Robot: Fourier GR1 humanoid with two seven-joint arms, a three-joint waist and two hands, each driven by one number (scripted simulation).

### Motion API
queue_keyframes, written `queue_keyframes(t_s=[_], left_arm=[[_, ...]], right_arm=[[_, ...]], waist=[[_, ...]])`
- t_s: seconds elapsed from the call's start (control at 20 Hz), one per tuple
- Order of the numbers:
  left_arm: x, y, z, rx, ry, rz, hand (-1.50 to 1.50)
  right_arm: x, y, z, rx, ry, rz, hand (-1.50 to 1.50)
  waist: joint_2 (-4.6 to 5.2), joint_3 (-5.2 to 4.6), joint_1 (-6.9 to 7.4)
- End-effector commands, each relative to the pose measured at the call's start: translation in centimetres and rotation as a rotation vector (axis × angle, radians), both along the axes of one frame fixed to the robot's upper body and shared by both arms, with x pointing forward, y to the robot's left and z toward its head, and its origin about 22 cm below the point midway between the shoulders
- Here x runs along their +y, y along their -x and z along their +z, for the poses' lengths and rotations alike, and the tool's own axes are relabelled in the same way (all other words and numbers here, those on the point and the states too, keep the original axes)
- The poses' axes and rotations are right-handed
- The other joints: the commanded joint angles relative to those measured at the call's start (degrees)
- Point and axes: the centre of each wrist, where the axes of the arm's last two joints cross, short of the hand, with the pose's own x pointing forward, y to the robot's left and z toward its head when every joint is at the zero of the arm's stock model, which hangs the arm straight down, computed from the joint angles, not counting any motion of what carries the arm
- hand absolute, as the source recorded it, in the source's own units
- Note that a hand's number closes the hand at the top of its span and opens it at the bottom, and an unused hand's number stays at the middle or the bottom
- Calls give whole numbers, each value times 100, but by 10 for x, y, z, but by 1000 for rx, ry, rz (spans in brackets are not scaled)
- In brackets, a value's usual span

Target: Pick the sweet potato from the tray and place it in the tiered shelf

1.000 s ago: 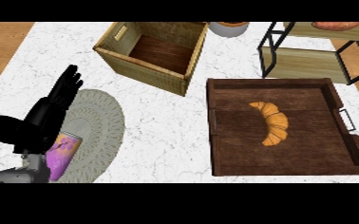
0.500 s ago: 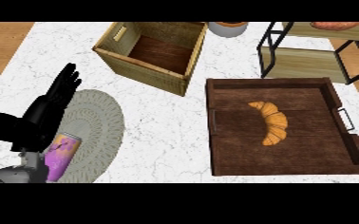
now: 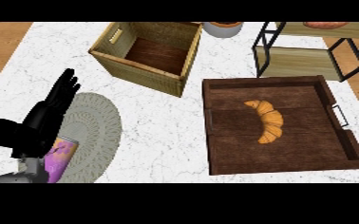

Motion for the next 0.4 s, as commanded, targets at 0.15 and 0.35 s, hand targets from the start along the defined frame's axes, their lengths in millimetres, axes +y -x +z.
queue_keyframes(t_s=[0.15, 0.35], left_arm=[[19, 11, -4, 12, -1, 37, 0], [15, 8, 2, -1, -21, 22, 0]], right_arm=[[-82, 72, 27, -110, -264, 6, -150], [-105, 117, 41, -128, -267, 45, -150]], waist=[[-39, 5, -174], [-19, 1, -150]])
